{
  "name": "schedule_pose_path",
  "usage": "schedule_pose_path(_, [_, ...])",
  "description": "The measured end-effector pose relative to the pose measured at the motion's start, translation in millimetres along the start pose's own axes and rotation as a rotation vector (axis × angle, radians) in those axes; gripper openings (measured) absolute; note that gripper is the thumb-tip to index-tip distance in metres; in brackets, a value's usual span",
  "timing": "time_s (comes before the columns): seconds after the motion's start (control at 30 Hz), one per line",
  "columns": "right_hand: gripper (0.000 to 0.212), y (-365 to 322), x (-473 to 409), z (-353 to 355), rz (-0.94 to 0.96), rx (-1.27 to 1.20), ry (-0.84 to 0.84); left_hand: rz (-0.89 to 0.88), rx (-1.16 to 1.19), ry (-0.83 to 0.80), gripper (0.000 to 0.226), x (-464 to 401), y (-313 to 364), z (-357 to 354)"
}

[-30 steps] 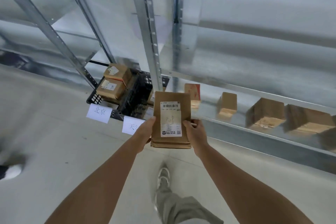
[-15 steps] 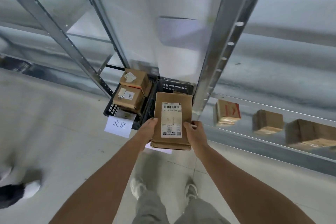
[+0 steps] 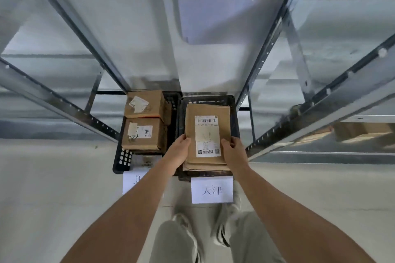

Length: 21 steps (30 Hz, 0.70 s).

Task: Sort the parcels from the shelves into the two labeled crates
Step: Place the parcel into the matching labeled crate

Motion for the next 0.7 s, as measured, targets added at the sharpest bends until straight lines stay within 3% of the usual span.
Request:
schedule_pose_path(0.4, [0.055,41.3,-259.6,-144.0,0.174,0.105,0.027,-0.177,-0.078,0.185,0.045,-292.2,-67.8,43.2])
schedule_pose_path(0.6, [0.051,62.3,-333.0,-169.4,0.216,0.032,0.092,-0.411,-0.296,0.253,0.040,-346.5,-60.1,34.2])
schedule_pose_path(0.7, [0.049,78.5,-352.6,-165.5,0.211,0.012,0.122,-0.415,-0.414,0.233,0.038,-361.5,-59.1,22.5])
Point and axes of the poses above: each hand's wrist, its own x-axis away from the middle knuckle, its own z-axis out of the back of the hand, y = z × x, the point moved 6 cm from there along -x, towards the middle knuckle, and after that the axes turned 8 degrees about x, right-handed, at the moved point
